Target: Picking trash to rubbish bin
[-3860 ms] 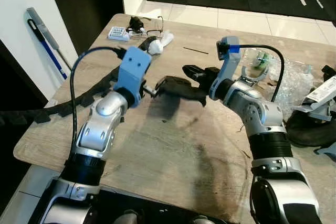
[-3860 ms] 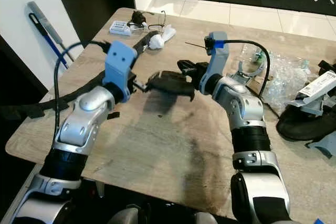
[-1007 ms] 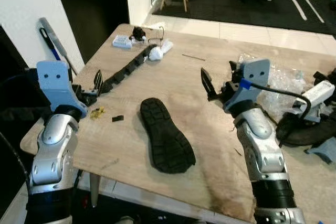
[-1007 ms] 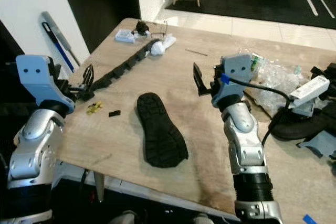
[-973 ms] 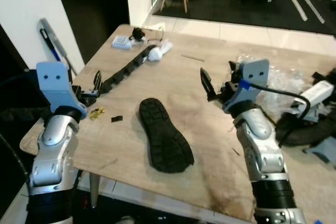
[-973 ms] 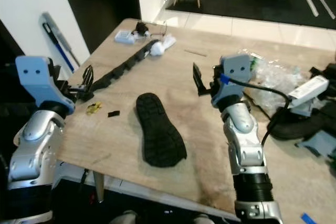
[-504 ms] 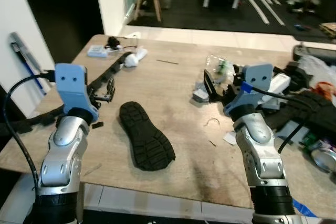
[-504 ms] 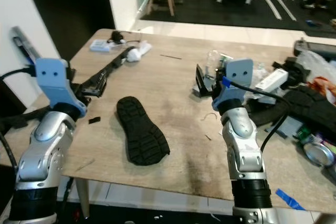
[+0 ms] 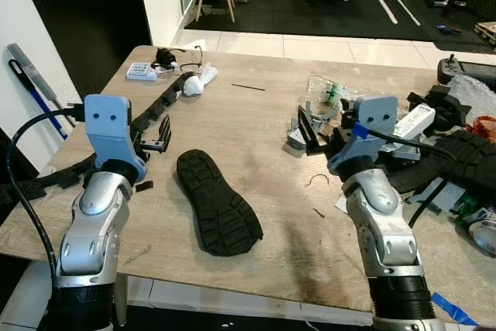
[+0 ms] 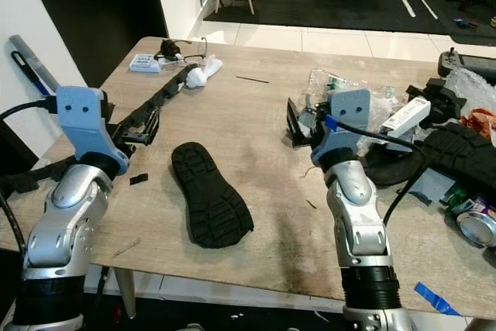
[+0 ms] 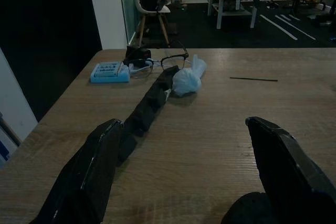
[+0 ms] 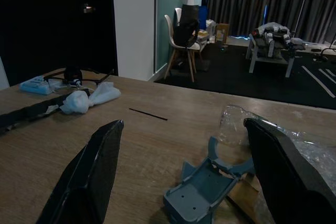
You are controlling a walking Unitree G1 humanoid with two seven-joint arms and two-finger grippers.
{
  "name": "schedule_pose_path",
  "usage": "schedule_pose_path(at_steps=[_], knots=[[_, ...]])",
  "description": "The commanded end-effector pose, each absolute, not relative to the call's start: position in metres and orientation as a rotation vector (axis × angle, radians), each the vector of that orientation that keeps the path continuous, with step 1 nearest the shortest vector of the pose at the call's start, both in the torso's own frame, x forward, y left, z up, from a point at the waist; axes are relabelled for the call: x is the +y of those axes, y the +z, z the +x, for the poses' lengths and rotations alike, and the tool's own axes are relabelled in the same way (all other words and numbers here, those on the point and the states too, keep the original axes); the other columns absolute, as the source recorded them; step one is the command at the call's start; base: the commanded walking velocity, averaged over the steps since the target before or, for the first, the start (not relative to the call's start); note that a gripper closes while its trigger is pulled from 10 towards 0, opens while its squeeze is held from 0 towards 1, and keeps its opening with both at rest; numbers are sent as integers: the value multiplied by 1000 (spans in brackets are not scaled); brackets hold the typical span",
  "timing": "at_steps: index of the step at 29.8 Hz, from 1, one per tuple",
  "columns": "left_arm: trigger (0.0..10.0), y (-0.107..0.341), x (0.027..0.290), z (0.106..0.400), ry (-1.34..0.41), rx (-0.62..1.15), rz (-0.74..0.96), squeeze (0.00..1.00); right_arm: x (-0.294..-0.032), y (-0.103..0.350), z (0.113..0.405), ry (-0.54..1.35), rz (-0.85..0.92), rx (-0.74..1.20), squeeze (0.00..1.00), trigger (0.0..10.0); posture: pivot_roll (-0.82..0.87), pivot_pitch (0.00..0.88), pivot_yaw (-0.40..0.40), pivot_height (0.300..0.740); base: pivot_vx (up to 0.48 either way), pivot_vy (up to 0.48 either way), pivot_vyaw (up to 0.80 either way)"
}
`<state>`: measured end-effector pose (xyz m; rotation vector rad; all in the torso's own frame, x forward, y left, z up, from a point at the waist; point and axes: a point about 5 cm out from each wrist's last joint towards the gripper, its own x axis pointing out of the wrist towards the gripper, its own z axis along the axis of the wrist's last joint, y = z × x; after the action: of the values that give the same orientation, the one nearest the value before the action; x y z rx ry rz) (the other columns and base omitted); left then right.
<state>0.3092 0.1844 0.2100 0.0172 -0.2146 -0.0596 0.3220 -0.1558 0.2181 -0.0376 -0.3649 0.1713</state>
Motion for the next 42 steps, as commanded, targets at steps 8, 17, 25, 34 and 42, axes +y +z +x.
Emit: schedule_pose_path(at_steps=[8, 17, 25, 34, 42], knots=[[10000, 201, 186, 308, -62, -175, -15, 0, -155, 216, 318, 169, -46, -358, 0, 10000, 38, 121, 16, 740, 0, 0, 0], [10000, 201, 186, 307, -67, -177, -26, 0, -155, 213, 317, 170, -46, -343, 0, 10000, 36, 115, 11, 740, -249, 0, 0], [10000, 202, 186, 306, -74, -172, -15, 0, -151, 211, 316, 180, -35, -336, 0, 10000, 42, 116, 13, 740, -336, 0, 0], [10000, 203, 185, 307, -84, -164, 5, 0, -151, 210, 314, 175, -25, -331, 0, 10000, 44, 121, 17, 740, -211, 0, 0], [10000, 201, 182, 308, -115, -137, 30, 0, -151, 209, 313, 165, -17, -328, 0, 10000, 47, 130, 30, 740, 0, 0, 0]])
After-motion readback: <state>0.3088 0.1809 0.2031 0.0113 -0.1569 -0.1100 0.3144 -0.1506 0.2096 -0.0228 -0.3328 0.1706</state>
